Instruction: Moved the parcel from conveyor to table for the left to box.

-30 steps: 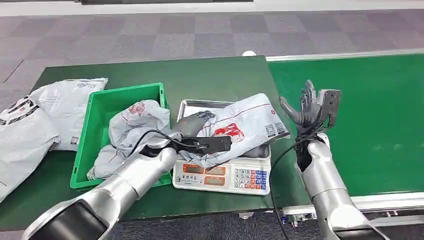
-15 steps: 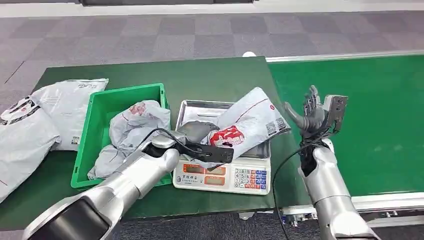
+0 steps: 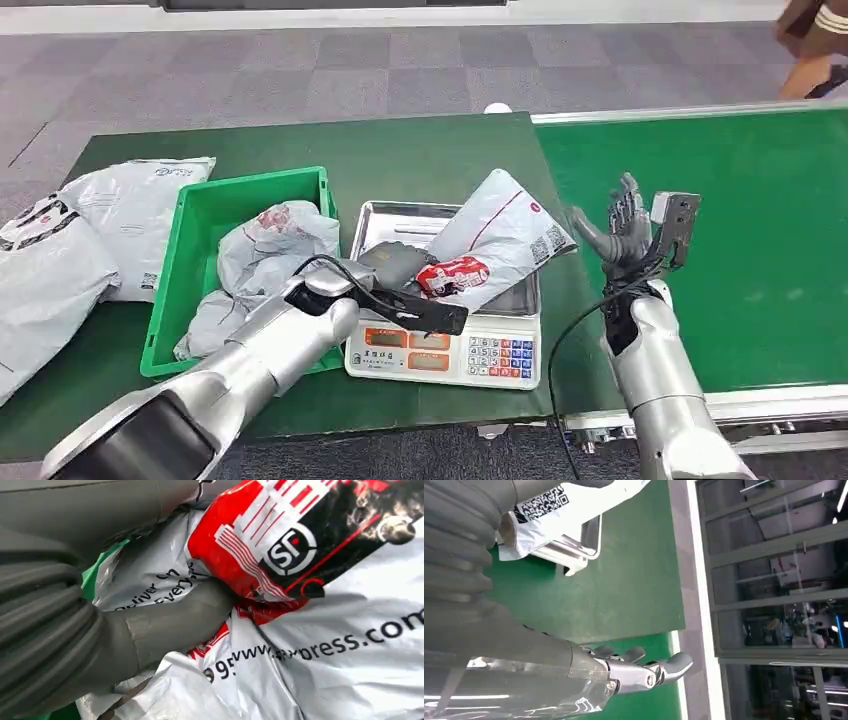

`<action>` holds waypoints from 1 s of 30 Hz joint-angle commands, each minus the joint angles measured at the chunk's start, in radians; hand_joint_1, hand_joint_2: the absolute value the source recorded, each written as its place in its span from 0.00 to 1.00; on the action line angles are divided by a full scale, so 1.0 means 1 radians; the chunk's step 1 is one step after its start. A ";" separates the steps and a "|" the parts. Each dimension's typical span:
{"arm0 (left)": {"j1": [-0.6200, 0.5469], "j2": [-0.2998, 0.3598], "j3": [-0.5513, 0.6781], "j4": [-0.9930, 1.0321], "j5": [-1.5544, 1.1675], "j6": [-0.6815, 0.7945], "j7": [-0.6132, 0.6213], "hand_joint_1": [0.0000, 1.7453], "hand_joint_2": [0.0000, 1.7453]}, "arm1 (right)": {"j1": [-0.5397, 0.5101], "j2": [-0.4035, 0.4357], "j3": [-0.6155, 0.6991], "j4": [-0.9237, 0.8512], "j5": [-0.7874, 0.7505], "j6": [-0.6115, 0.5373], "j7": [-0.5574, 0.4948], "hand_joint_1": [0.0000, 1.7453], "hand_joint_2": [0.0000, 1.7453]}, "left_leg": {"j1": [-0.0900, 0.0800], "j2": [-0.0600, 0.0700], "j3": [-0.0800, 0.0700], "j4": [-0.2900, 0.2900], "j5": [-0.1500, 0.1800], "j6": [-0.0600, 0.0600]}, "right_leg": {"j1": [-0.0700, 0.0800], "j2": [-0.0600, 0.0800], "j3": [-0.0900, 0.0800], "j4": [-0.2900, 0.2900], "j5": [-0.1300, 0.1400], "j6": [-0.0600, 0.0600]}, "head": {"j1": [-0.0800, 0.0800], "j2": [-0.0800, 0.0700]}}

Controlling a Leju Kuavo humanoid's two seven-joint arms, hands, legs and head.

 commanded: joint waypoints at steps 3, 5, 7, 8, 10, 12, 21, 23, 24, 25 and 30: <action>0.004 0.057 -0.041 -0.082 0.011 -0.035 0.004 1.00 1.00 | 0.000 0.027 -0.056 -0.017 0.004 0.007 0.015 0.00 1.00 | 0.000 0.003 -0.001 -0.001 0.000 0.001 | 0.000 0.002 -0.002 -0.001 0.001 -0.002 | 0.000 0.000; -0.006 0.078 -0.026 -0.146 0.021 0.002 0.003 1.00 1.00 | 0.012 0.031 -0.070 -0.034 0.010 0.011 0.018 0.00 1.00 | 0.000 0.004 -0.001 -0.002 0.001 0.001 | 0.000 0.002 -0.003 -0.001 0.001 -0.002 | 0.000 0.000; -0.002 0.111 0.051 -0.272 0.080 0.044 0.026 1.00 1.00 | 0.036 0.029 -0.084 -0.071 0.015 0.012 0.027 0.00 1.00 | 0.000 0.004 -0.002 -0.001 0.000 0.001 | 0.001 0.002 -0.003 -0.001 0.001 -0.003 | 0.000 0.000; -0.004 0.143 0.070 -0.362 0.087 0.032 0.061 1.00 1.00 | 0.047 0.026 -0.093 -0.088 0.021 0.011 0.036 0.00 1.00 | 0.000 0.004 -0.003 -0.001 0.000 0.001 | 0.001 0.001 -0.004 -0.001 0.001 -0.003 | 0.000 0.000; -0.009 0.182 0.101 -0.476 0.053 0.073 0.106 1.00 1.00 | 0.062 0.018 -0.100 -0.112 0.024 0.013 0.045 0.00 1.00 | 0.000 0.002 -0.006 0.001 0.000 0.001 | 0.001 0.001 -0.007 0.000 0.001 -0.002 | 0.000 0.000; 0.004 0.220 0.148 -0.569 0.013 0.093 0.143 1.00 1.00 | 0.075 0.009 -0.099 -0.128 0.026 0.017 0.050 0.00 1.00 | 0.000 0.003 -0.007 0.001 0.000 0.001 | 0.001 0.001 -0.008 0.001 0.000 -0.002 | 0.000 0.000; -0.009 0.322 0.368 -0.648 -0.037 0.132 0.207 1.00 1.00 | 0.103 0.015 -0.080 -0.174 0.051 0.025 0.095 0.00 1.00 | 0.000 0.007 -0.007 -0.001 0.001 0.000 | 0.001 0.006 -0.011 0.000 0.002 -0.003 | 0.000 0.000; -0.027 0.357 0.407 -0.639 -0.013 0.114 0.212 1.00 1.00 | 0.100 0.007 -0.078 -0.169 0.055 0.026 0.096 0.00 1.00 | 0.001 0.008 -0.008 -0.001 0.001 0.000 | 0.001 0.006 -0.011 0.000 0.002 -0.003 | 0.000 0.000; -0.028 0.360 0.410 -0.639 -0.011 0.112 0.209 1.00 1.00 | 0.100 0.007 -0.079 -0.168 0.055 0.026 0.096 0.00 1.00 | 0.001 0.006 -0.008 0.000 0.001 0.000 | 0.001 0.005 -0.011 0.001 0.001 -0.002 | 0.000 0.000; -0.028 0.360 0.410 -0.639 -0.011 0.112 0.209 1.00 1.00 | 0.100 0.007 -0.079 -0.168 0.055 0.026 0.096 0.00 1.00 | 0.001 0.008 -0.007 -0.001 0.001 0.000 | 0.002 0.007 -0.010 0.000 0.002 -0.003 | 0.000 0.000; -0.030 0.564 0.522 -0.599 0.060 0.073 0.252 1.00 1.00 | 0.124 -0.029 -0.084 -0.206 0.071 0.021 0.096 0.00 1.00 | 0.001 0.010 -0.007 -0.001 0.001 0.000 | 0.001 0.008 -0.011 0.000 0.002 -0.004 | 0.000 0.000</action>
